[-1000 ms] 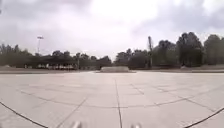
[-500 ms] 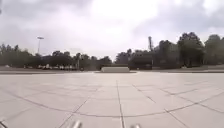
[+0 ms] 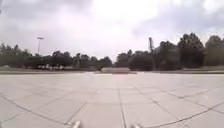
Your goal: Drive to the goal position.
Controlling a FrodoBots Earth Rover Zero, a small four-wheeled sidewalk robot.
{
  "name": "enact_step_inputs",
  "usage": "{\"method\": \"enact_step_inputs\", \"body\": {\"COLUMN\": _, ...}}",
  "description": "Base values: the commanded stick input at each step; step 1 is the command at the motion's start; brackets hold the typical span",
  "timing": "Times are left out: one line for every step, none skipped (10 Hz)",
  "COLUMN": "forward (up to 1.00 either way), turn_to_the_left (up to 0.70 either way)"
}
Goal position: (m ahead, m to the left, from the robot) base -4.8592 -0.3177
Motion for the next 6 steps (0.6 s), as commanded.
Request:
{"method": "enact_step_inputs", "body": {"forward": 0.67, "turn_to_the_left": 0.00}}
{"method": "enact_step_inputs", "body": {"forward": 0.67, "turn_to_the_left": 0.00}}
{"method": "enact_step_inputs", "body": {"forward": 0.67, "turn_to_the_left": 0.00}}
{"method": "enact_step_inputs", "body": {"forward": 0.66, "turn_to_the_left": 0.00}}
{"method": "enact_step_inputs", "body": {"forward": 0.67, "turn_to_the_left": 0.00}}
{"method": "enact_step_inputs", "body": {"forward": 0.67, "turn_to_the_left": 0.00}}
